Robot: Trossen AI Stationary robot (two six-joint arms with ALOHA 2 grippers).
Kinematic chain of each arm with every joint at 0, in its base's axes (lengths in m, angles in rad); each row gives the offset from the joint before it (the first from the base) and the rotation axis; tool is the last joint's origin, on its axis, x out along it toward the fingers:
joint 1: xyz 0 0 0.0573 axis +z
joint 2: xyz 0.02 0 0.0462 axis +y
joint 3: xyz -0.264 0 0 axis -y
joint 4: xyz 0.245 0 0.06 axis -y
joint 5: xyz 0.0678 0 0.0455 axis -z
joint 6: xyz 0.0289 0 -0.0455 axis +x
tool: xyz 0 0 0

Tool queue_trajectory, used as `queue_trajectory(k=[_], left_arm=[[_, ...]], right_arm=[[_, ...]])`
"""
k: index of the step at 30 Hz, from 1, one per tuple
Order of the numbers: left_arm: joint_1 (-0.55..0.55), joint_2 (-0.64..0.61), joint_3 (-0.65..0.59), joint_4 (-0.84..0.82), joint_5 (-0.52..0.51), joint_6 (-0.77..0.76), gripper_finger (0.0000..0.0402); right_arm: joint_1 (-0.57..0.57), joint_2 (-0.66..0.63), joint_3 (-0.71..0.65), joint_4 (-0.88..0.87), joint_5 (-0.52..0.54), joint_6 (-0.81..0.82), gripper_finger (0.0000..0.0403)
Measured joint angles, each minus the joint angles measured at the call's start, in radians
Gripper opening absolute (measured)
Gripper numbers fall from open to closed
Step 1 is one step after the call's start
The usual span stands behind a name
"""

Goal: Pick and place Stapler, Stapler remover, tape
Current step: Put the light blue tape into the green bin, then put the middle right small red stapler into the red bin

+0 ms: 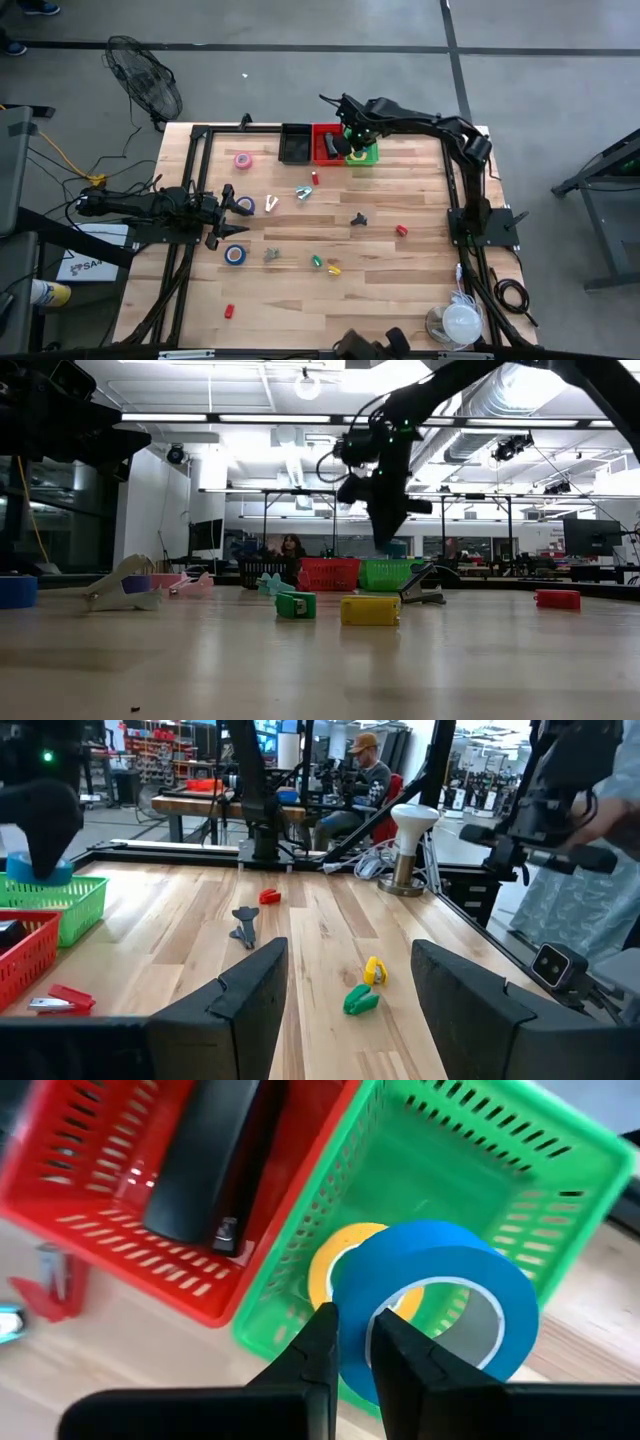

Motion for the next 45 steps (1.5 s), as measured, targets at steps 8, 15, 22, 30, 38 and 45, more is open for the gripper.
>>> queue_trajectory(k=[8,15,22,30,38,45], left_arm=[[0.000,0.000,0.000,0.000,0.000,0.000,0.0211],[0.000,0.000,0.000,0.000,0.000,0.000,0.0211],[0.000,0.000,0.000,0.000,0.000,0.000,0.0211],[0.000,0.000,0.000,0.000,0.000,0.000,0.0211],[0.000,0.000,0.000,0.000,0.000,0.000,0.0211],[0.000,0.000,0.000,0.000,0.000,0.000,0.0211]], right_arm=[[-0.007,0.041,0.000,0.013,-0.058,-0.014,0.0036],[-0.007,0.056,0.000,0.016,-0.072,-0.019,0.0037],[-0.002,0.056,0.000,0.009,-0.069,-0.013,0.0060],[0.004,0.056,0.000,-0.002,-0.081,-0.012,0.0096],[0.008,0.037,0.000,-0.039,-0.068,-0.014,0.0168],[0.020,-0.070,0.000,-0.196,0.041,0.006,0.0188]])
